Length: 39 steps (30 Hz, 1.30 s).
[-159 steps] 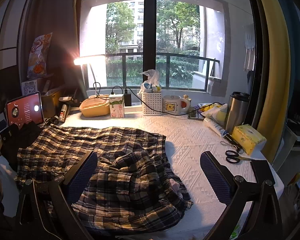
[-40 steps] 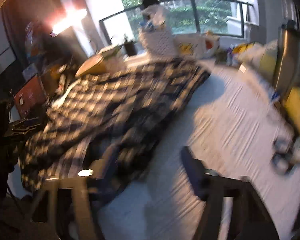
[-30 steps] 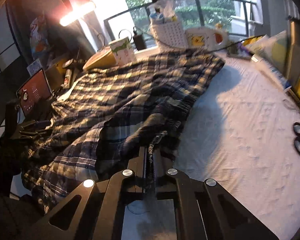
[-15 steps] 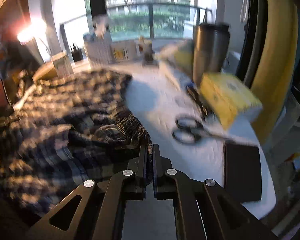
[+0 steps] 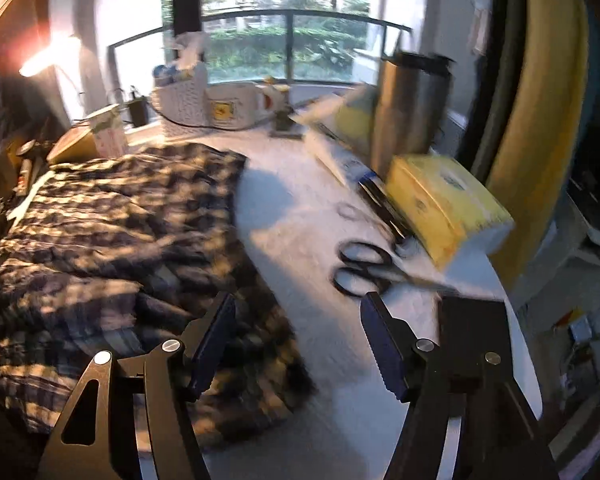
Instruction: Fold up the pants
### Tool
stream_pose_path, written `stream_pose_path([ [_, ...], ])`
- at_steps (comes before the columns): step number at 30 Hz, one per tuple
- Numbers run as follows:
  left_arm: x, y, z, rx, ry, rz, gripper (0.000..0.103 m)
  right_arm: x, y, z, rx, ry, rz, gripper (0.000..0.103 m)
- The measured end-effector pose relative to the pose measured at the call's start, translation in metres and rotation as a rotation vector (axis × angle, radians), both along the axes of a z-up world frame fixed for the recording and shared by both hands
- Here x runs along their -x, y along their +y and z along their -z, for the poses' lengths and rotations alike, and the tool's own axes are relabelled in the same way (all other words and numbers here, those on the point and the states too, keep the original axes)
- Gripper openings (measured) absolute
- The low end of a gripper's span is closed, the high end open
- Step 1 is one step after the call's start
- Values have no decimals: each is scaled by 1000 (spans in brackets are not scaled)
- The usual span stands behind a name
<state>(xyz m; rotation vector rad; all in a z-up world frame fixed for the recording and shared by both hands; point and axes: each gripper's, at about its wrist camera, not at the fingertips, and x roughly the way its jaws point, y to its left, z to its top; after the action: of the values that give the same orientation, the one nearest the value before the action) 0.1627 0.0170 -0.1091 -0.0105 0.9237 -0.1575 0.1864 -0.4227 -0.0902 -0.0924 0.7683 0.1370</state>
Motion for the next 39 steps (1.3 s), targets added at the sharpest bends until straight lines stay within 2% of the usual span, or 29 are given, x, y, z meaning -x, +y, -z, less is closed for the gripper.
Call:
stream_pose_path([
  [3,-4,-17,12,-91,-2,59,60,-1,22,10,16,48,-97,67],
  [5,0,-24,13,-103,-32,112,32,-4,33,29,47,100,-125,67],
  [6,1,-27,13,-95,-22,137,9,-4,35,37,64,113,-117,61],
  [7,1,-30,12,-105,-18,154,0,-4,36,44,78,121,-106,50],
  [8,2,-33,12,-133,-22,166,0,-2,34,46,74,109,-96,49],
  [10,3,-33,12,-135,-27,172,0,0,29,43,45,93,-74,32],
  [12,0,-27,8,-127,-30,144,0,2,27,41,34,82,-68,29],
  [15,-6,-15,-6,-139,-77,97,0,8,31,34,49,60,-67,27],
  [20,-24,13,-27,-131,-142,10,0,12,33,15,19,15,-76,26],
  [21,-28,20,-28,-115,-155,-9,0,13,33,16,28,14,-68,26],
  [23,-37,40,-30,-16,-147,-51,0,11,30,25,23,33,-57,26],
  [25,-36,52,-31,23,-97,-80,0,10,26,38,0,70,-34,26],
  [26,-31,52,-33,32,-98,-66,0,12,27,41,-3,69,-32,26],
  [27,-21,50,-34,36,-101,-39,5,14,27,42,-1,63,-29,26],
  [28,-11,47,-34,34,-95,-10,23,16,27,41,-5,57,-27,26],
  [29,-1,43,-31,36,-81,19,36,17,26,41,-12,56,-27,27],
  [30,6,40,-29,43,-73,37,62,18,25,40,-19,54,-25,27],
  [31,14,37,-27,55,-67,52,72,18,24,39,-22,54,-25,27],
  [34,29,25,-12,32,-55,89,71,20,23,34,-11,52,-27,27],
  [35,29,21,-4,-4,-47,90,66,20,22,32,-10,55,-29,27],
  [36,26,20,4,-33,-26,77,38,20,20,28,-11,59,-32,27],
  [37,20,20,12,-52,19,62,21,19,19,25,-20,67,-42,28],
  [39,16,26,10,-37,22,53,21,16,18,14,-34,67,-73,30],
])
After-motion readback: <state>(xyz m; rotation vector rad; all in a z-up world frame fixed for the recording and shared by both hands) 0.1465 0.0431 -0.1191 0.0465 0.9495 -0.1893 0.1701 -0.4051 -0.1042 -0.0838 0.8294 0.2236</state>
